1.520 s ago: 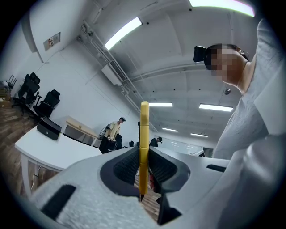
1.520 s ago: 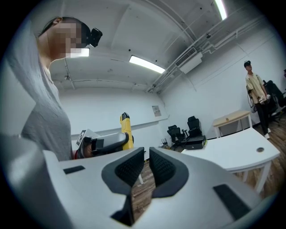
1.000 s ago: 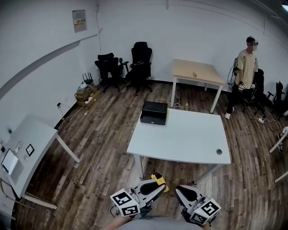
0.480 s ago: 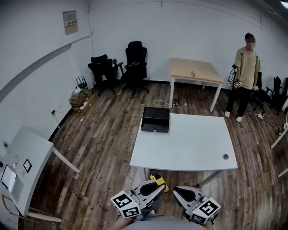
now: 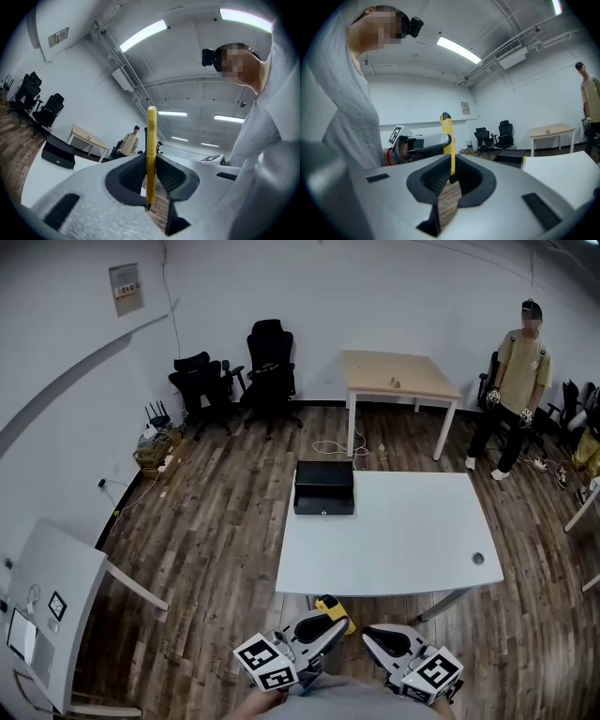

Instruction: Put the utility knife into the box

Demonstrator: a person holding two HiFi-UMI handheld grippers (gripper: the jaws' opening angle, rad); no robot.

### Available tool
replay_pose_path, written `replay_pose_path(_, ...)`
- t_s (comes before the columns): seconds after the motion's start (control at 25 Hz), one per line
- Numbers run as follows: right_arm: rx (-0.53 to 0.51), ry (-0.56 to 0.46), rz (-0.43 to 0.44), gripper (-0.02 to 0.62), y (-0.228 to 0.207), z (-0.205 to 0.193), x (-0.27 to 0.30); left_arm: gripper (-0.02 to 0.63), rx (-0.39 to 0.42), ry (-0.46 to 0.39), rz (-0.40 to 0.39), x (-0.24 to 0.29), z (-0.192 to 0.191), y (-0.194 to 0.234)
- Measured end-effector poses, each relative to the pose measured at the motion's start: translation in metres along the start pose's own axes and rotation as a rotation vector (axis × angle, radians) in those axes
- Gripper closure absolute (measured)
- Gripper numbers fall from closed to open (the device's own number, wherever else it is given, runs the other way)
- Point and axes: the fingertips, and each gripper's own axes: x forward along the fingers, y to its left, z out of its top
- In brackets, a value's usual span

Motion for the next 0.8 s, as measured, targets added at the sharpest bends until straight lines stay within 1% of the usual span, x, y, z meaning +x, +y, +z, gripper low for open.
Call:
replay_pose_path(0.08,-0.009,0.017,-0.014,0.558,-0.006,-0.005,0.000,0.531,-0.011,0.006,-0.006,0.002,-0.002,0.003)
replay_pose_path(0.2,0.006,0.024,-0.020,0.558,-0.013,-0.009,0.005,0.531,-0.029,0.014,0.004,0.004,-0.006,0.012)
replay_pose_path(0.44,0.023,0.034,0.013,0.558,-0.033,-0.006,0.022,0.531,-0.042,0.010,0.036,0.019,-0.005,0.037)
replay_pose_path(0.56,0.002,0.041,0.030,0.558,-0.051,-0.006,0.031,0.531,-0.041,0.011,0.045,0.032,-0.002,0.051)
replay_pose_path(0.68,-0.034,0.070,0.044,0.558,-0.070,0.008,0.044,0.531,-0.038,0.017,0.049,0.049,0.005,0.065)
replay_pose_path(0.8,-0.044,0.079,0.049,0.558,-0.093,0.018,0.053,0.531,-0.034,0.026,0.053,0.068,0.010,0.080)
